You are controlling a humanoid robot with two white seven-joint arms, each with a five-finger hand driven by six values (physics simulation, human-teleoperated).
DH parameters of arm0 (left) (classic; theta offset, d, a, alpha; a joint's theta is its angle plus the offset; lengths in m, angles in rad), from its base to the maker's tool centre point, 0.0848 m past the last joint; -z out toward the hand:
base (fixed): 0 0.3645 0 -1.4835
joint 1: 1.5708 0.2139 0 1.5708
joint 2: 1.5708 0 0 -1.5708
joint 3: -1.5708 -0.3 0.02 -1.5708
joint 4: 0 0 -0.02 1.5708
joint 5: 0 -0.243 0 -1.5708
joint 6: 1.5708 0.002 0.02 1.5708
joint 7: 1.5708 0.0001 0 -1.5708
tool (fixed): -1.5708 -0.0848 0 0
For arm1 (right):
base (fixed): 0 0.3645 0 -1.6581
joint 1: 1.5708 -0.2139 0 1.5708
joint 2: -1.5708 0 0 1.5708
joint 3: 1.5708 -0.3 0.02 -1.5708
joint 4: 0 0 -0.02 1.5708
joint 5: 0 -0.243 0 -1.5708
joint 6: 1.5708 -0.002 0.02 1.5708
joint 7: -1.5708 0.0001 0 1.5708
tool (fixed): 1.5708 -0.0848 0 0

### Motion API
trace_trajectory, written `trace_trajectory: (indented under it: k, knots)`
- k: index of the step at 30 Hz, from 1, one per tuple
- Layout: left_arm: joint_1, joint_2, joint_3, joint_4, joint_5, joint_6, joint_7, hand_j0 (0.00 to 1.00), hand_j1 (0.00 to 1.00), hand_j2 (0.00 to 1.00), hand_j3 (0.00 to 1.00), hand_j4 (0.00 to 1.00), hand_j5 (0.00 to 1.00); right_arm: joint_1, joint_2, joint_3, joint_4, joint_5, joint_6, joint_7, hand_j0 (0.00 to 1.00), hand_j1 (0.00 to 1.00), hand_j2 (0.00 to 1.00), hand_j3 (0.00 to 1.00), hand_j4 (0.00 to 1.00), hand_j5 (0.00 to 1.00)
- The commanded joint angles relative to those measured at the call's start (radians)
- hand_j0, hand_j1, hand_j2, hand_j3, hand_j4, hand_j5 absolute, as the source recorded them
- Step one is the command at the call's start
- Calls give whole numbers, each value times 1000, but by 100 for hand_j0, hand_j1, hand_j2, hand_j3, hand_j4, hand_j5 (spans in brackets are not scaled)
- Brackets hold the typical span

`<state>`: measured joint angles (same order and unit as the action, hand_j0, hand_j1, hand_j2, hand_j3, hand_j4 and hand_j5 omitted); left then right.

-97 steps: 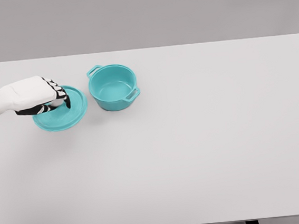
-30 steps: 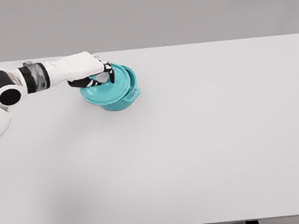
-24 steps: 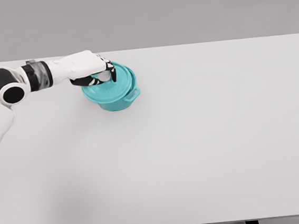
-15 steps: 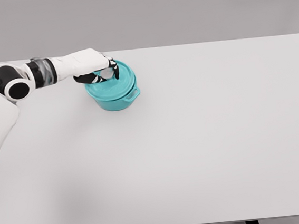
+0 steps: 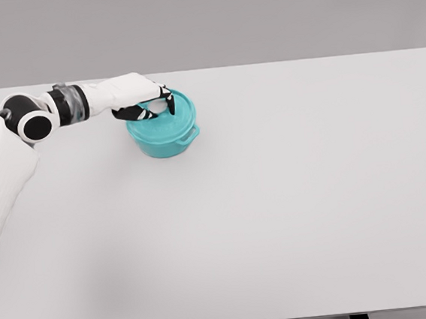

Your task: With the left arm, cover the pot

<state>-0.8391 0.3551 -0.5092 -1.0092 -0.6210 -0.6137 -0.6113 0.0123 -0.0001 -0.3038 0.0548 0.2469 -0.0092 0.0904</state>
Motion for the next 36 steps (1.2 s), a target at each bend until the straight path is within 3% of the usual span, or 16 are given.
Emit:
trace_trajectory:
  k: [1, 36]
  knots:
    - [0, -1, 1, 8, 6, 3, 0, 53, 53, 53, 53, 53, 53, 0, 0, 0, 0, 0, 0, 0, 100, 100, 100, 100, 100, 100]
    - [-2, 1, 1, -3, 6, 3, 0, 65, 65, 65, 65, 65, 65, 0, 0, 0, 0, 0, 0, 0, 100, 100, 100, 100, 100, 100]
